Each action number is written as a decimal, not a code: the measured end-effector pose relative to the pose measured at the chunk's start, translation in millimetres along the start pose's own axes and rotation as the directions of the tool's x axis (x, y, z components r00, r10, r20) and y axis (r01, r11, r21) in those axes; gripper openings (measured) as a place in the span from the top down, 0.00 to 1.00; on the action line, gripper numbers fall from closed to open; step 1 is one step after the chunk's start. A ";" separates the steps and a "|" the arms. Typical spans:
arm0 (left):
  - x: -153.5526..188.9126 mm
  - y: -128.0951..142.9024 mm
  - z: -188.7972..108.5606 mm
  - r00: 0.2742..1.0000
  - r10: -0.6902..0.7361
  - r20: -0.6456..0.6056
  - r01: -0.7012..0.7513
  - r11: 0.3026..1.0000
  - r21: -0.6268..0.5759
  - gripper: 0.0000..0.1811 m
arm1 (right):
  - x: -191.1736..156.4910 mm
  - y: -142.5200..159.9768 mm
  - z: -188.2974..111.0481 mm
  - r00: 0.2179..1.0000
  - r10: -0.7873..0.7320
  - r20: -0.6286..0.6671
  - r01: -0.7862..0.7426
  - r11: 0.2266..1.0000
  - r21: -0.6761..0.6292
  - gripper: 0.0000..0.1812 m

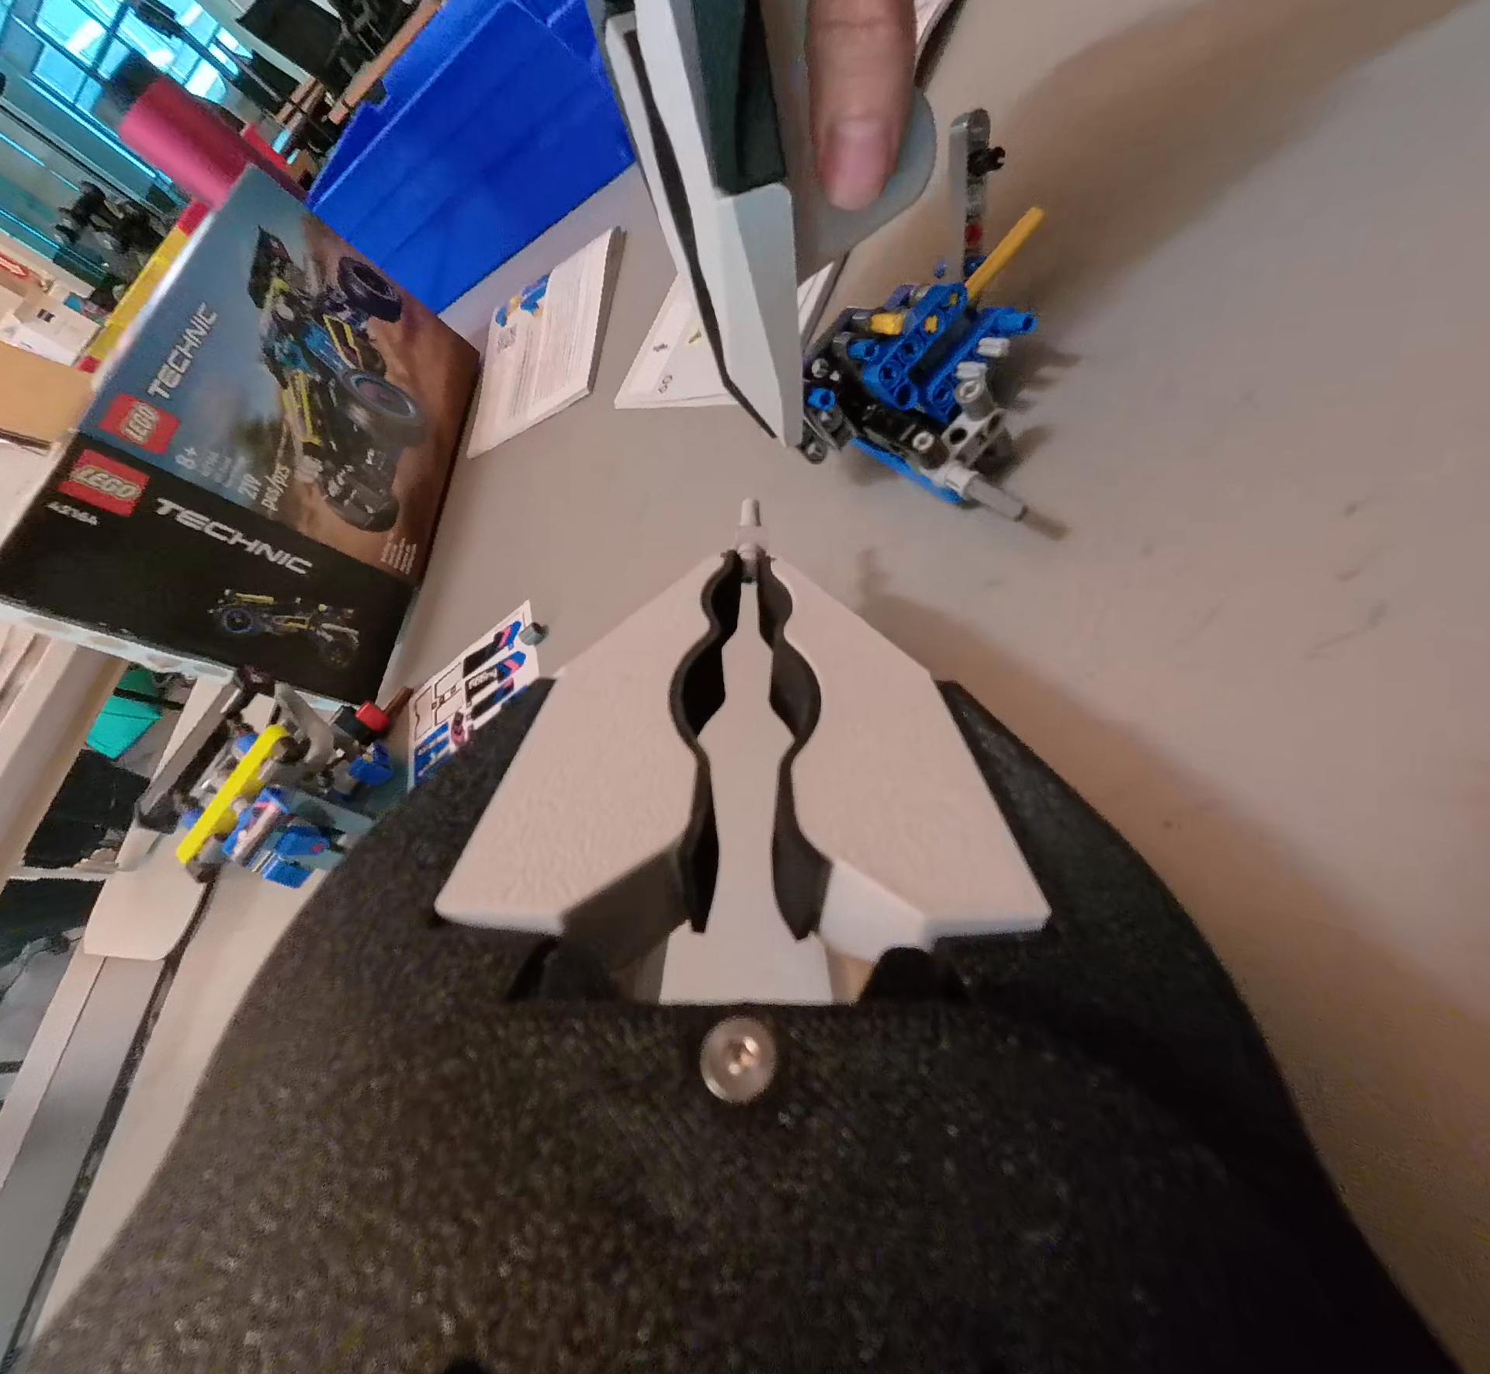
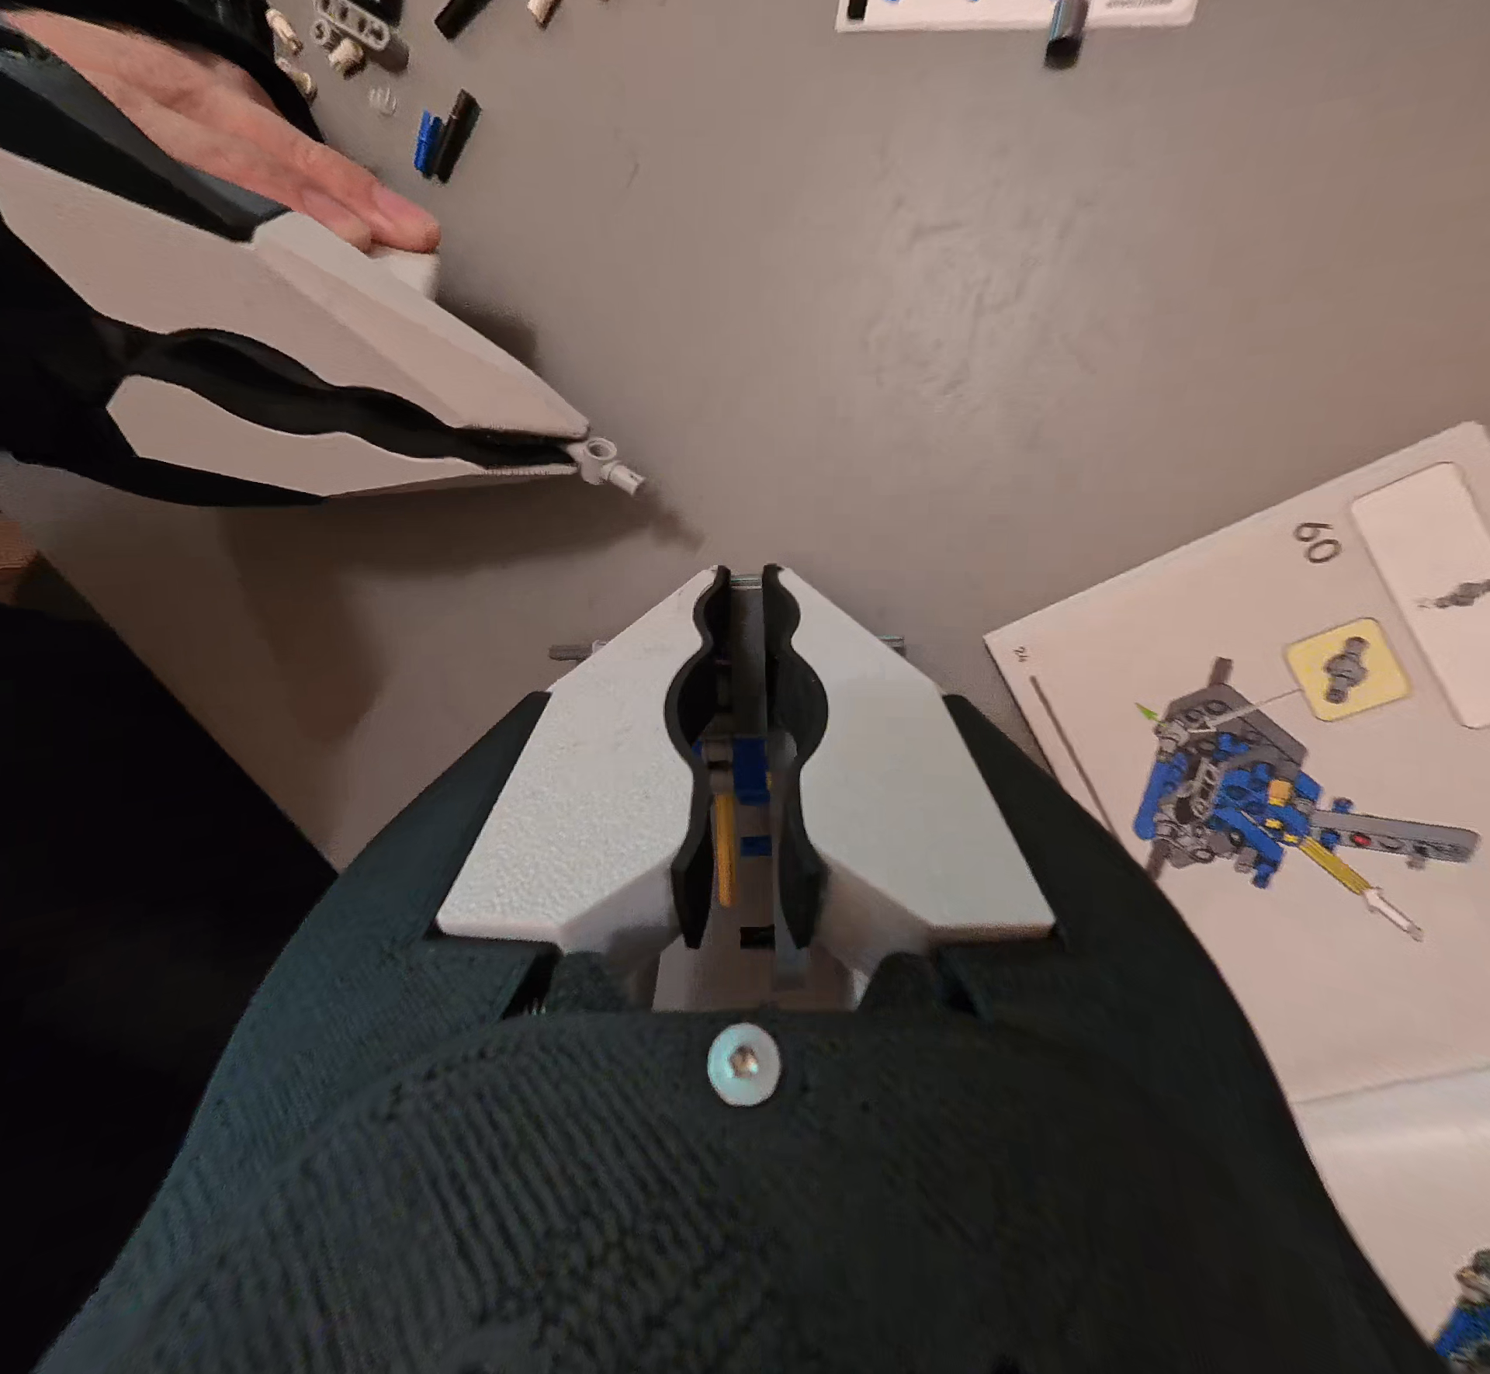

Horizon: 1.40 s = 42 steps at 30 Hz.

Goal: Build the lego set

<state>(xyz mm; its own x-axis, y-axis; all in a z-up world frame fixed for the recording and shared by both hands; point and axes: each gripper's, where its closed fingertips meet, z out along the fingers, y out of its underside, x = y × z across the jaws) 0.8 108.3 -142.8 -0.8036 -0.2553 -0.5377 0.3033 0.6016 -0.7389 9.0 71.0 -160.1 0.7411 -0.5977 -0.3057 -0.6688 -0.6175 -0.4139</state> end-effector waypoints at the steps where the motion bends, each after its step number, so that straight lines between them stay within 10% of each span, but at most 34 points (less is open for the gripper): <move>1: -0.7 -2.4 -1.1 1.000 -0.003 0.006 0.003 1.000 0.008 0.99 | -0.2 -0.8 -3.7 1.000 -0.016 -0.008 0.016 0.999 0.030 0.97; 6: -16.8 -14.5 -5.4 0.997 -0.043 0.065 0.040 0.998 0.043 0.99 | -12.5 -22.0 -30.8 0.997 -0.072 -0.021 0.075 0.944 0.321 0.96; 13: -36.4 -41.4 -15.7 0.992 -0.086 0.097 0.080 0.995 0.060 0.99 | -29.2 -50.3 -70.1 0.995 -0.087 -0.040 0.088 0.666 0.741 0.96; 42: -37.8 -18.5 -11.8 0.985 0.027 0.173 0.008 0.981 -0.195 0.99 | -27.0 -59.1 -44.9 0.995 0.104 0.006 -0.063 0.556 0.828 0.96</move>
<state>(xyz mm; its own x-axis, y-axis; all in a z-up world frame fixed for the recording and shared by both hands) 19.5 115.7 -104.1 -0.6943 -0.3665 -0.6194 0.1915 0.7355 -0.6499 25.8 100.6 -88.9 0.6681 -0.6553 -0.3525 -0.3705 0.1178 -0.9213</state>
